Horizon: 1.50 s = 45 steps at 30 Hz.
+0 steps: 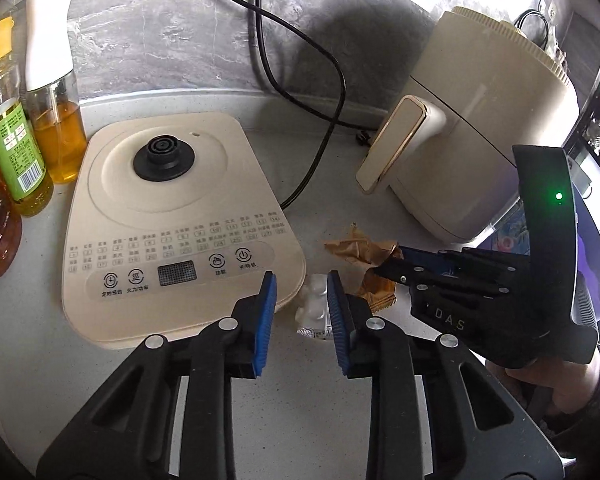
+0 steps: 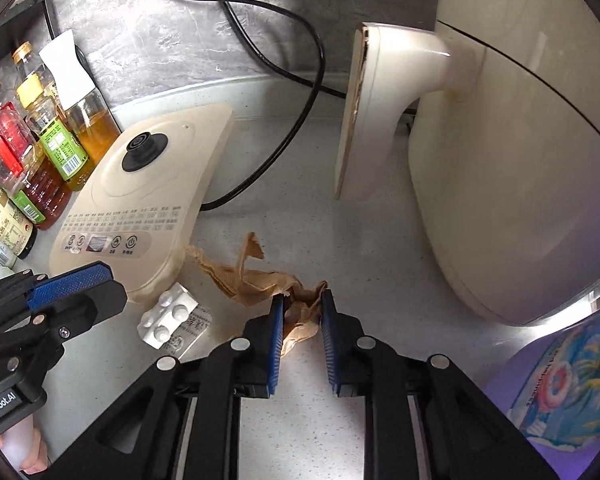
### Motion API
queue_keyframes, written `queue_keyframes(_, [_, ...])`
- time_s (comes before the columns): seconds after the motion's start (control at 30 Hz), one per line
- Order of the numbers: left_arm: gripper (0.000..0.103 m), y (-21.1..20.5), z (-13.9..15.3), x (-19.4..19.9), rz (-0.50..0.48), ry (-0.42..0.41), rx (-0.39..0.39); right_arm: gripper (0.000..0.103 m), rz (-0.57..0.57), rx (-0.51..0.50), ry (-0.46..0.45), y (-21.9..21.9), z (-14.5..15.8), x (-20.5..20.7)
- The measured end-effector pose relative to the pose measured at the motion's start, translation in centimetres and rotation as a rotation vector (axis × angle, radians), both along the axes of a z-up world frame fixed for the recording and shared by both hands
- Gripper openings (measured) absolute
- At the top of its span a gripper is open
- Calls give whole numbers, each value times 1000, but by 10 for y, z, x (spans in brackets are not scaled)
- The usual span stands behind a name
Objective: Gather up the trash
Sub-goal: 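Grasp the white pill blister pack with the left gripper while the right gripper grasps brown paper, then carry the pill pack and brown paper to the lavender bucket and release both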
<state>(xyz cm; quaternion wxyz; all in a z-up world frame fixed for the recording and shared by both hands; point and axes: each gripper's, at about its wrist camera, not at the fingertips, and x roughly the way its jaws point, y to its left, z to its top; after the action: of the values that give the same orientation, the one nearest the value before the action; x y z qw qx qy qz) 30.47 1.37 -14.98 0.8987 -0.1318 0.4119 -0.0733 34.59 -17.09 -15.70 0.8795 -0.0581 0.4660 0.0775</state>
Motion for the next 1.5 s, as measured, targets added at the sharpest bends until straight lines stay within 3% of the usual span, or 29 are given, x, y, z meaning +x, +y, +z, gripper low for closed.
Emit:
queue_keyframes(0.33, [25,-16,-16,6,-34,46,-6,18,8,-93,-24,-1,0,-9])
queue_keyframes(0.67, [24,-18,-30,13,-17,87,1,18,20,-68,-16,5,0,-7])
queue_keyframes(0.87, [23,-8,-10,-5,10,38,19,18,44,-53,-29,13,8,-15])
queue_keyframes(1.2, [23,22,16,-51,138,-12,58,18,115,-14,-81,35,34,-51])
queue_keyframes(1.5, [23,19,57,-87,178,-113,65,18,136,17,-191,35,91,-97])
